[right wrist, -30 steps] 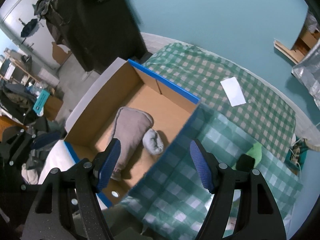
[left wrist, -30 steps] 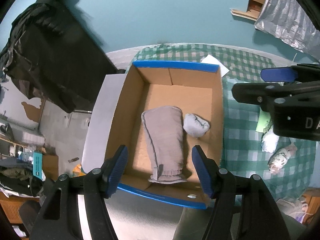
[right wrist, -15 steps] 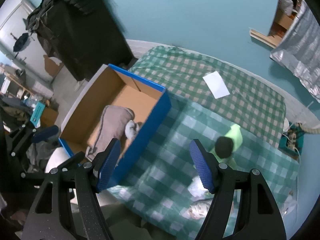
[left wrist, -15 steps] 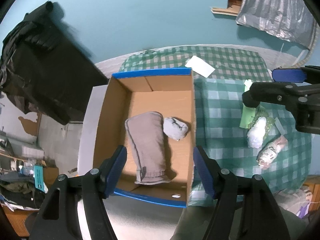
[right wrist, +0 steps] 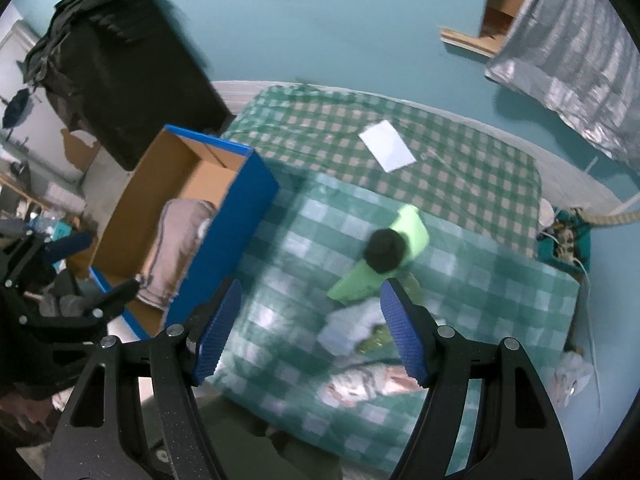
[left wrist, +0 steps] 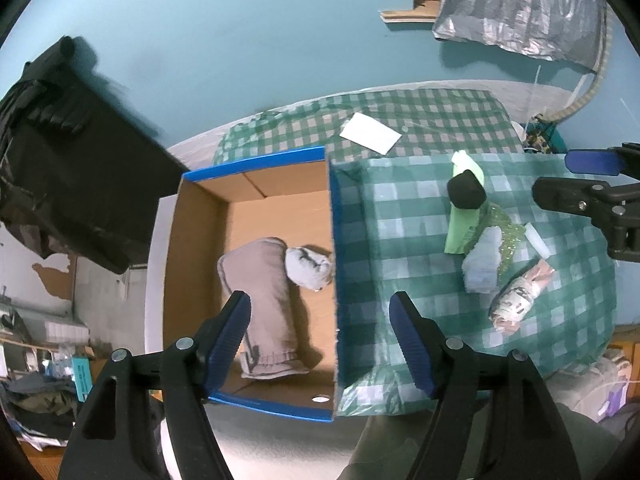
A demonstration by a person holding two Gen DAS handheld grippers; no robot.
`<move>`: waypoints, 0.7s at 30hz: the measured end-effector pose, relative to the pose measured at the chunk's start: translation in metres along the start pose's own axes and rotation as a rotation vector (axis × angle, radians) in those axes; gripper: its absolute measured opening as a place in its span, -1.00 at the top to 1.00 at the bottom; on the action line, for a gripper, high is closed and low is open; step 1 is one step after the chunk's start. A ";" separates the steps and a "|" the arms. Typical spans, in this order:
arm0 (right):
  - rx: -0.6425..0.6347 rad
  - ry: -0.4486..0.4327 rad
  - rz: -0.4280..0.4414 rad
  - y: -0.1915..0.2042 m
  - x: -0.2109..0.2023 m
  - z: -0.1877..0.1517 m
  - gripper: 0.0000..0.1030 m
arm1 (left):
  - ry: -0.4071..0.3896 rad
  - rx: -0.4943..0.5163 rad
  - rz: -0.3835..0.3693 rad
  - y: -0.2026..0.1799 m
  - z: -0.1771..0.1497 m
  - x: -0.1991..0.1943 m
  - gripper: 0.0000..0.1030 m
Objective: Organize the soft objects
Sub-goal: 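Move both tools back toward the remaining items on the bed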
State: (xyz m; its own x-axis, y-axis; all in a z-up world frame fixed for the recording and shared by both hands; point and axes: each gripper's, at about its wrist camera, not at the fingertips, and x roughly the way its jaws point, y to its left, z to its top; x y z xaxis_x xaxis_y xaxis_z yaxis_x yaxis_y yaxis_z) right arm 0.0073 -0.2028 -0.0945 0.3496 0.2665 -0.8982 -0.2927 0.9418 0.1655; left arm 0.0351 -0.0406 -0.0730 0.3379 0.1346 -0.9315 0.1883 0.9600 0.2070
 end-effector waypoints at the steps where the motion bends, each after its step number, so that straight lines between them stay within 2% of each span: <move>1: 0.010 0.003 -0.007 -0.006 -0.001 -0.003 -0.42 | 0.002 0.008 -0.003 -0.004 0.001 0.000 -0.42; 16: 0.115 0.036 -0.094 -0.087 -0.002 -0.045 -0.42 | 0.073 0.091 -0.075 -0.063 0.004 0.027 -0.44; 21: 0.130 0.050 -0.108 -0.105 0.005 -0.056 -0.42 | 0.092 0.136 -0.089 -0.082 0.005 0.041 -0.52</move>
State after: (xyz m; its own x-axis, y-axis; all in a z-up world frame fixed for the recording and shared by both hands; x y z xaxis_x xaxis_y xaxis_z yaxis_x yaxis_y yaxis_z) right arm -0.0100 -0.3120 -0.1387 0.3268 0.1552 -0.9323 -0.1372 0.9838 0.1156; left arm 0.0377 -0.1152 -0.1271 0.2295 0.0783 -0.9702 0.3388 0.9280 0.1550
